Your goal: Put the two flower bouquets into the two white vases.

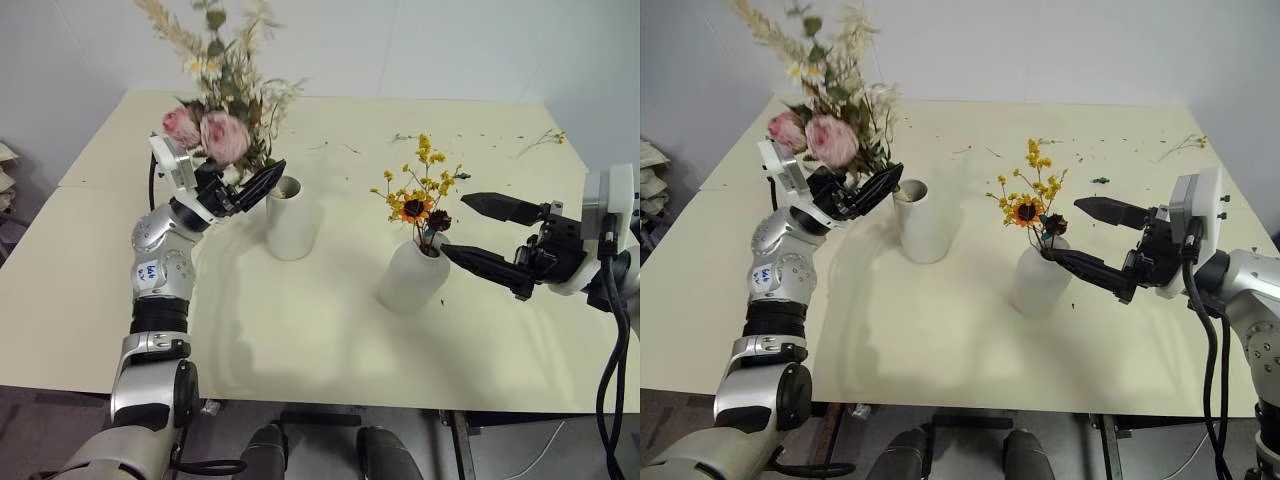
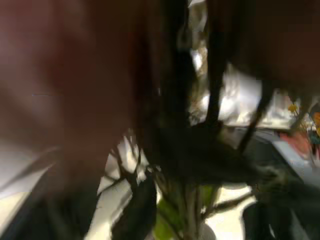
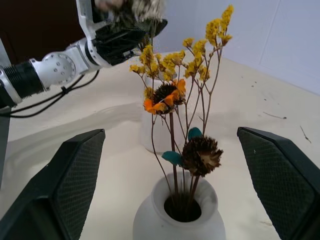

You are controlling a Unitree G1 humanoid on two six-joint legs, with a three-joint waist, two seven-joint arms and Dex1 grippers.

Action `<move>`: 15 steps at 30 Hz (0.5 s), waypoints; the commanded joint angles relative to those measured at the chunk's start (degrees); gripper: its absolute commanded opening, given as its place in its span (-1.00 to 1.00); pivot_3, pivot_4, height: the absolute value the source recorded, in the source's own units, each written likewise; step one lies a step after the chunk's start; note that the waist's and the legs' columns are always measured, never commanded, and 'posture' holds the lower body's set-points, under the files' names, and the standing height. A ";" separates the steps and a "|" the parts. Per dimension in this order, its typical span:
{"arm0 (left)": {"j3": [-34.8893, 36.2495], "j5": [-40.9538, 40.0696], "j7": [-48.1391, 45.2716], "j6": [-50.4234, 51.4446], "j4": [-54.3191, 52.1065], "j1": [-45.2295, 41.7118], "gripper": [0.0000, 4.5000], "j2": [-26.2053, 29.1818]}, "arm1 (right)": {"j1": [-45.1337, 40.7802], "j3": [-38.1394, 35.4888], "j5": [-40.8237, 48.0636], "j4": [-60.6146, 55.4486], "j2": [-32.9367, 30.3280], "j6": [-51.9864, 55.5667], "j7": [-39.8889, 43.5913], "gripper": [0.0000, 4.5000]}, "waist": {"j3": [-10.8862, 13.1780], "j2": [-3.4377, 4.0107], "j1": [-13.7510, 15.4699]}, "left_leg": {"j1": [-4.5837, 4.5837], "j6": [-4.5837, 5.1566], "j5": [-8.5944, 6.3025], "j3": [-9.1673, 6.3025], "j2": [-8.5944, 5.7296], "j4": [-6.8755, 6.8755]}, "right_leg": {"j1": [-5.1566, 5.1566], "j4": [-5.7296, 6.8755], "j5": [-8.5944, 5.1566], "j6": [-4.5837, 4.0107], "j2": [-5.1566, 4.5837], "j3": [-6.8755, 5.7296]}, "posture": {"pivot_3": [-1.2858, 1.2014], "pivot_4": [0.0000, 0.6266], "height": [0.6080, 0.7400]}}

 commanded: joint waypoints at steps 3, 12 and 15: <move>-0.16 1.94 -6.19 3.10 -2.54 2.83 0.99 10.61 | -0.23 -1.89 -0.94 1.42 -0.75 -3.25 3.60 1.00 | 0.00 0.01 -0.44 | 0.03 0.00 0.00 0.00 0.02 -0.07 | 0.00 0.01 -0.01 -0.03 0.01 0.01 | 0.03 -0.52 1.00; 1.97 1.50 -13.44 9.71 -9.28 13.68 0.99 25.76 | -0.38 -1.83 -8.50 13.93 -3.77 -11.16 13.35 1.00 | 0.01 0.03 -1.10 | 0.11 0.01 0.00 0.02 0.01 -0.36 | 0.01 -0.08 -0.06 -0.10 -0.05 0.00 | 0.03 -0.52 1.00; 4.54 -0.55 -12.63 13.46 -14.21 19.03 0.99 27.26 | -1.02 -2.46 -8.82 17.84 -3.84 -13.04 16.11 1.00 | 0.01 0.03 -1.10 | 0.15 0.00 0.00 0.01 0.06 -0.51 | -0.01 -0.08 -0.11 -0.18 -0.04 -0.02 | 0.03 -0.52 1.00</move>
